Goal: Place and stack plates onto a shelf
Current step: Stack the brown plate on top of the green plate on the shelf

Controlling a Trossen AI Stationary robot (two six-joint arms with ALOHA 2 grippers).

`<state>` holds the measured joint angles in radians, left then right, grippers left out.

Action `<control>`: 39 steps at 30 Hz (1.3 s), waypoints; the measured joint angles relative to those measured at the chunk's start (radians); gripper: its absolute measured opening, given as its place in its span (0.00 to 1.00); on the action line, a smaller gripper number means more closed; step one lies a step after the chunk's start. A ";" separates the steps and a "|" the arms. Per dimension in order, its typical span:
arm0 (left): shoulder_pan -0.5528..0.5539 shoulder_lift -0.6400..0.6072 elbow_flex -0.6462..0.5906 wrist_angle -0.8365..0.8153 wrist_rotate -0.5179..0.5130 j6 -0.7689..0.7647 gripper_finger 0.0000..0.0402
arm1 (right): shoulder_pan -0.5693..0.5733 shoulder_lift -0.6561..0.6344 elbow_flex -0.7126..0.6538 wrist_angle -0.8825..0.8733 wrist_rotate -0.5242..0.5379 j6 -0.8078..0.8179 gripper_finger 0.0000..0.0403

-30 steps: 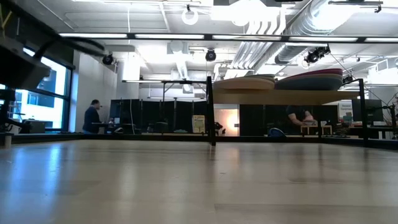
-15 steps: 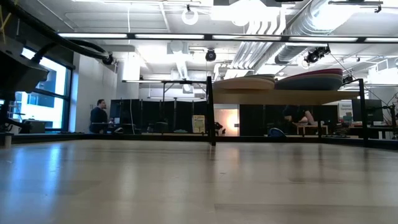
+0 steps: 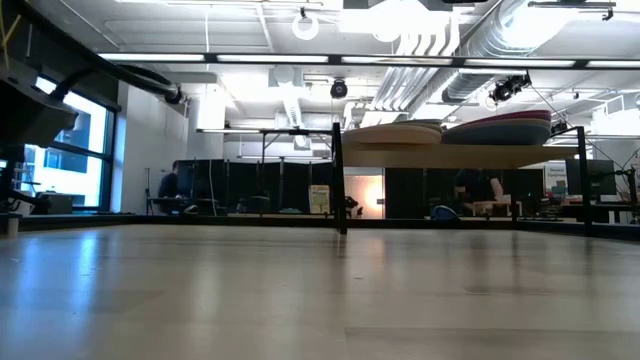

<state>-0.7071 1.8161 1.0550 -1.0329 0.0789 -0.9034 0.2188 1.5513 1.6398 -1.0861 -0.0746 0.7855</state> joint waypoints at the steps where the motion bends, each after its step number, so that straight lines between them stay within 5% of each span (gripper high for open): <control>1: 0.000 0.001 0.008 0.000 -0.001 0.006 0.01 | 0.000 0.000 0.000 0.000 0.000 0.000 0.31; 25: 0.051 0.003 0.361 -0.365 -0.190 0.094 0.01 | -0.002 0.000 0.000 -0.001 0.023 -0.008 0.31; 39: 0.320 0.002 0.581 -0.502 -0.318 0.229 0.01 | -0.088 -0.001 0.000 -0.135 0.049 -0.209 0.31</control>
<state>-0.3871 1.8183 1.6356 -1.5346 -0.2393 -0.6746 0.1311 1.5507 1.6398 -1.2215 -0.0257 0.5764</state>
